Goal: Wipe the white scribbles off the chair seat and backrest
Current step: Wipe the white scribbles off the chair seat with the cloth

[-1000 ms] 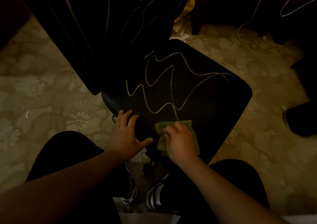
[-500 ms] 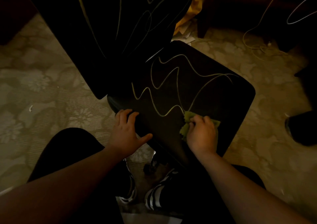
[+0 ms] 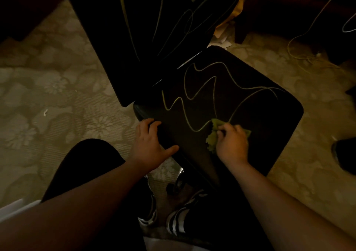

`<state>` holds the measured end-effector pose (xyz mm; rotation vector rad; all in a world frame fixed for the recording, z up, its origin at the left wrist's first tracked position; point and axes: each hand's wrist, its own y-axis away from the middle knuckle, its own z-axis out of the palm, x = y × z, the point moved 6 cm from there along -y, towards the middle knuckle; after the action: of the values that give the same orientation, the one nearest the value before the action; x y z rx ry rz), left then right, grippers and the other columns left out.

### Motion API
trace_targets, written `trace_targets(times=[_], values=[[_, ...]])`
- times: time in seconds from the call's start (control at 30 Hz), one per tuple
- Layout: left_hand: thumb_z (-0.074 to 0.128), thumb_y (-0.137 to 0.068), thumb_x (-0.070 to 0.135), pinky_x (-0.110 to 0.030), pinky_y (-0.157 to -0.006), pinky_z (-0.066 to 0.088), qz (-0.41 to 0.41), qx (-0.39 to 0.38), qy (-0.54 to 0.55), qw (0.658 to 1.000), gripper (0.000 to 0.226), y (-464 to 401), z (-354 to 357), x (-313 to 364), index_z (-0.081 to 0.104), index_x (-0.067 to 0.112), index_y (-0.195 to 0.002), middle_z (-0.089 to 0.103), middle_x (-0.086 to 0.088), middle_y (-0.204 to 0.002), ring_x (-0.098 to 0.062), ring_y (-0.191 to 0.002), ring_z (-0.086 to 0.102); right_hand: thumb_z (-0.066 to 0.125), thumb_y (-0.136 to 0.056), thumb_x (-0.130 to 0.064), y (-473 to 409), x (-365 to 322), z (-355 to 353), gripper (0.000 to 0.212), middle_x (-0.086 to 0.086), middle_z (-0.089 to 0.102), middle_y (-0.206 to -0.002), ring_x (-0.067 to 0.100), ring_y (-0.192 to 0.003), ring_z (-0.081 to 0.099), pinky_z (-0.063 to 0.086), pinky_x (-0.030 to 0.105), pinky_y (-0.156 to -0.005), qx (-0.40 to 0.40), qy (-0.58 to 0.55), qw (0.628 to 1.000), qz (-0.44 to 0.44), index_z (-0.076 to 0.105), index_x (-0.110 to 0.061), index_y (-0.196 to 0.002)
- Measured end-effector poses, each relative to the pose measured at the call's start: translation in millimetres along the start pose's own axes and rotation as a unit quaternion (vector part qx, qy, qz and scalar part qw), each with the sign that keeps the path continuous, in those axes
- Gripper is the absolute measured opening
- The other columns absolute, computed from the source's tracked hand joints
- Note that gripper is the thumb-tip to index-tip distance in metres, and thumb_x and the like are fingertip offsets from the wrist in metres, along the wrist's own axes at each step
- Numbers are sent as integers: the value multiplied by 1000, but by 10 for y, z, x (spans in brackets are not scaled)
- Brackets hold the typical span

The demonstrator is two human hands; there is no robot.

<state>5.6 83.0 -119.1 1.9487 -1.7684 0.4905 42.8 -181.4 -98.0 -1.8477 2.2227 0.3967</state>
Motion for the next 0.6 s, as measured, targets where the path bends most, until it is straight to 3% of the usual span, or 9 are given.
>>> trace_targets(times=[0.1,0.23,0.3,0.37,0.47,0.6], values=[[79,-71,69,-35,-119,26,-9,-3,-3,1000,107,-21,0,-9,37,15,-153,25,-5,-156,-24,-147,23,55,-96,-27,93,-221,25,16,1,55,-113,24,-106,54,48,41,-88,-3,23,999,-37,64,-26,-109],[80,-67,70,-37,-118,29,-10,0,-1,1000,110,-43,5,-7,39,12,-150,27,-7,-152,-26,-144,25,55,-97,-25,395,-768,320,17,-6,54,-108,16,-103,49,45,38,-91,-139,-2,963,-232,68,-27,-108],[79,-65,70,-39,-118,32,-6,1,-3,1000,110,-55,0,-17,40,11,-149,29,-8,-151,-27,-142,27,57,-96,-26,414,-828,369,16,-5,53,-102,17,-99,50,45,40,-87,-140,-14,951,-276,69,-27,-106],[79,-66,71,-38,-118,29,-9,-5,-8,1000,110,-64,3,-30,39,12,-150,28,-7,-151,-27,-143,26,58,-95,-28,303,-728,337,16,-4,54,-103,19,-98,52,47,40,-84,-89,-15,966,-242,69,-28,-106],[76,-66,76,-38,-119,27,-13,-8,-18,1000,112,-71,3,-26,37,15,-151,26,-5,-153,-25,-146,23,56,-95,-29,21,-429,197,16,3,56,-108,27,-102,54,49,44,-86,9,-9,995,-102,67,-26,-107],[76,-67,75,-42,-121,30,-16,-14,-8,1000,111,-63,18,-22,35,15,-151,23,-5,-153,-26,-147,21,57,-95,-27,-187,-238,112,19,10,57,-112,33,-106,54,47,47,-91,54,0,998,20,66,-22,-110]])
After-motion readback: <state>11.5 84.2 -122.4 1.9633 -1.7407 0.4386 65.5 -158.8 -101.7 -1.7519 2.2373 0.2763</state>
